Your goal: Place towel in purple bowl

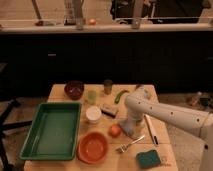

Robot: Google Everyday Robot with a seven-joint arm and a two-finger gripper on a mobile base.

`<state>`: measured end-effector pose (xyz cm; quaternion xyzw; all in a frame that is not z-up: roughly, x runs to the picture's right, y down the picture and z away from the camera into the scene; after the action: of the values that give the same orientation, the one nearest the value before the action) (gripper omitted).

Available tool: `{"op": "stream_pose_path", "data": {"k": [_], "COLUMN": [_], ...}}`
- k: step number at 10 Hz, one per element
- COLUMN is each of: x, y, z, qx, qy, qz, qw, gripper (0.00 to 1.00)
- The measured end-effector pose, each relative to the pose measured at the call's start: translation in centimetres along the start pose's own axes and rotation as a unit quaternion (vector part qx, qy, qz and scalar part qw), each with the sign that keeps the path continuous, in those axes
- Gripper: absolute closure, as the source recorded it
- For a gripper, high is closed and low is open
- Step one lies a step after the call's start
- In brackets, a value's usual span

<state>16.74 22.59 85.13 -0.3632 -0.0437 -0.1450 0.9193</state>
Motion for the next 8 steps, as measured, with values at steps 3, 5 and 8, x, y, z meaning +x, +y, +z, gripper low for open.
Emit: {"op": "stream_pose_path", "data": {"k": [3, 5, 8], "x": [0.4, 1.4, 3.1], "y": [-0.6, -1.0, -1.7], "z": [0.4, -0.3, -4.7], "qx": [-0.005, -0.001, 0.026], "qy": [0.015, 0.02, 0.013], "qz": [0.016, 0.033, 0.062], "qw": [0.9997, 0.9993, 0.9977], "gripper": [0.48, 0.67, 0.95]}}
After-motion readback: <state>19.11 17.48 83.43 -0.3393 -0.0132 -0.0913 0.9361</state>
